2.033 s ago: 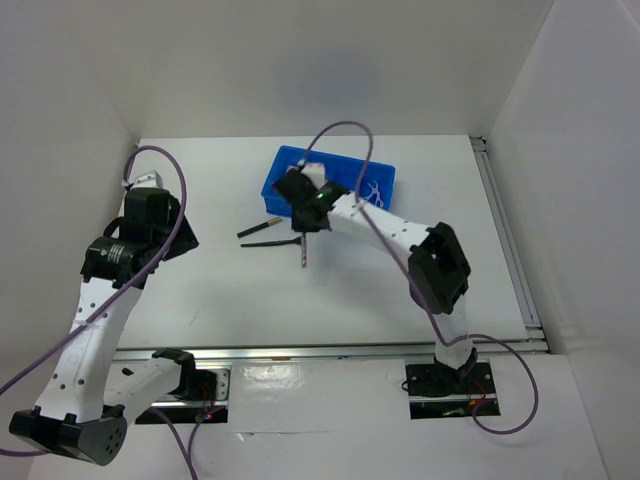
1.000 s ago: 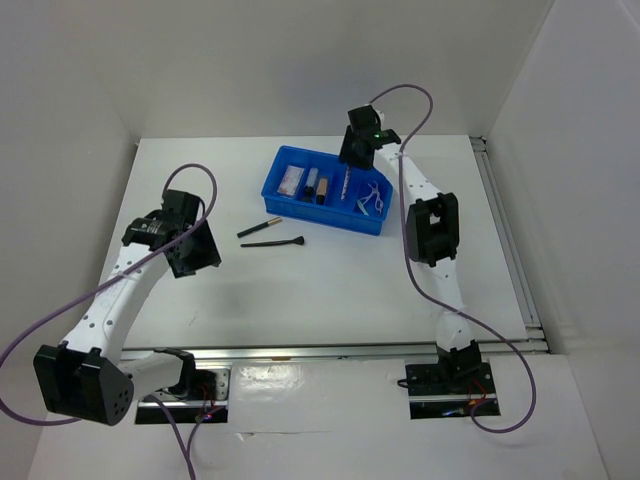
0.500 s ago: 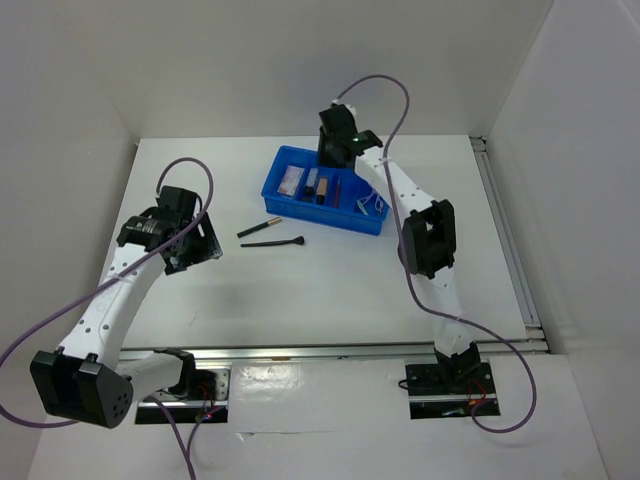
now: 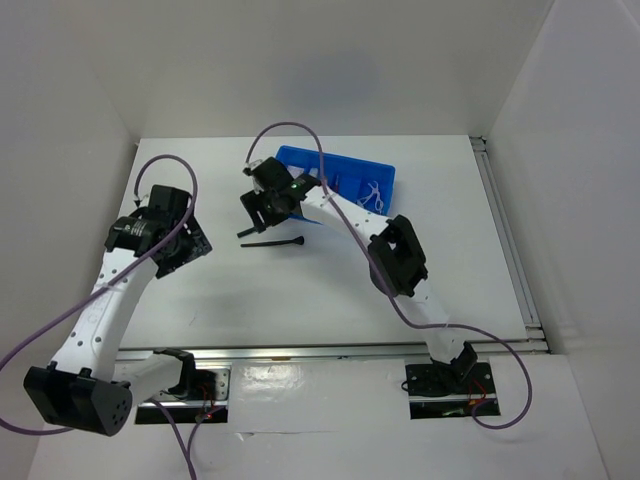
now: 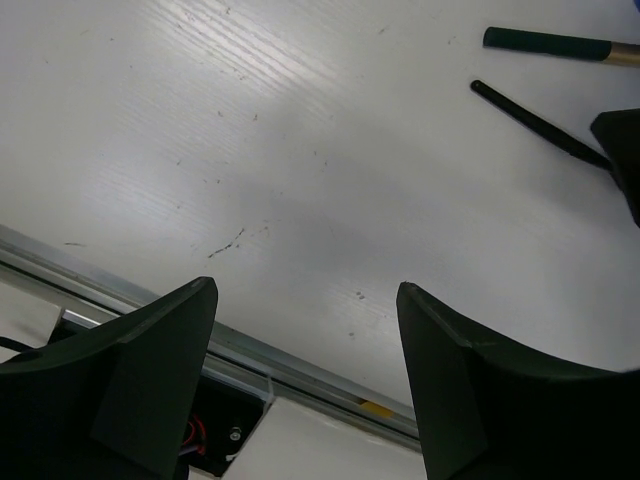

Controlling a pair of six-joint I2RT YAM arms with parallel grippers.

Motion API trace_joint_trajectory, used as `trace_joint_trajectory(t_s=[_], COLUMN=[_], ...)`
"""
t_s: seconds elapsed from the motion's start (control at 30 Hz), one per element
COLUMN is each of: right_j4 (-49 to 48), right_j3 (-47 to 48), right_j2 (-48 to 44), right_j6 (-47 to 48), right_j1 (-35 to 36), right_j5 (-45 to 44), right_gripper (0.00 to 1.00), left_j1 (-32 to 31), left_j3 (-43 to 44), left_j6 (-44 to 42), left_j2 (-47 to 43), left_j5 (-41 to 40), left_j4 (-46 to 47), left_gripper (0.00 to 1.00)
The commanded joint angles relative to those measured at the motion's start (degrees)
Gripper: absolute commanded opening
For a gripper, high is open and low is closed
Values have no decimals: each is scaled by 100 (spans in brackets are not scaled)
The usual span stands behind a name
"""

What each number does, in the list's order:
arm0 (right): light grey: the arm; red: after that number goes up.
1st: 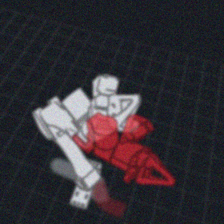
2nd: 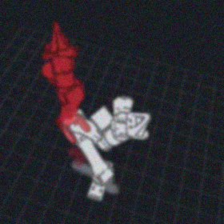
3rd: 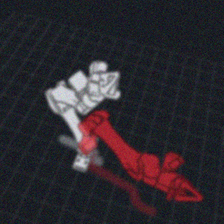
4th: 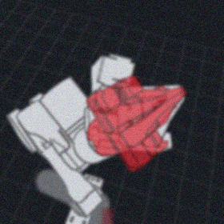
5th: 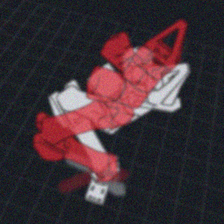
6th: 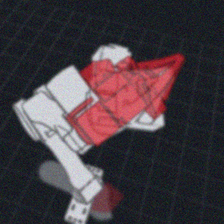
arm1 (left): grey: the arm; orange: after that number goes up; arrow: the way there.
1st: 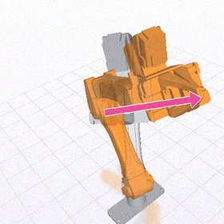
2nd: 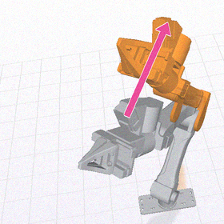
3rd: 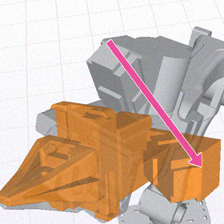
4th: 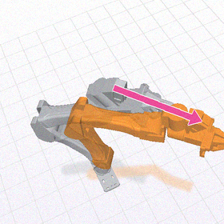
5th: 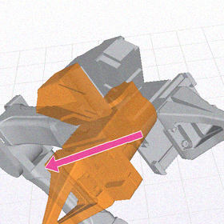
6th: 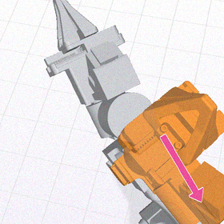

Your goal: Organize the makeup

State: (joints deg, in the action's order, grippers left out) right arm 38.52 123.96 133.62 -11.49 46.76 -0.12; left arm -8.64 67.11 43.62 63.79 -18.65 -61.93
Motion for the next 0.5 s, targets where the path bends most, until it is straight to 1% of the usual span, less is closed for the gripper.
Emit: trace_joint_trajectory(t_s=[0.0,0.07,0.13,0.2,0.33,0.47], right_j4=[-117,-117,-117,-117,-389,-389], right_j3=[347,427,340,226,-371,-574], right_j2=[365,568,621,621,489,489], right_j6=[1102,1315,1544,1544,1491,1368], right_j1=[-27,-27,-27,-27,-141,-141], right_j5=[258,319,372,574,943,1295], right_gripper=[72,76,76,76,76,77], left_j1=[90,91,91,91,91,91], left_j3=[12,12,12,83,144,92], left_j6=[288,139,138,86,86,86], left_j2=[-226,-227,-166,-113,-112,-112], left_j5=[54,55,55,-15,-68,-68], left_j4=[-13,50,50,-3,-56,-3], left_gripper=[86,86,86,86,86,86])
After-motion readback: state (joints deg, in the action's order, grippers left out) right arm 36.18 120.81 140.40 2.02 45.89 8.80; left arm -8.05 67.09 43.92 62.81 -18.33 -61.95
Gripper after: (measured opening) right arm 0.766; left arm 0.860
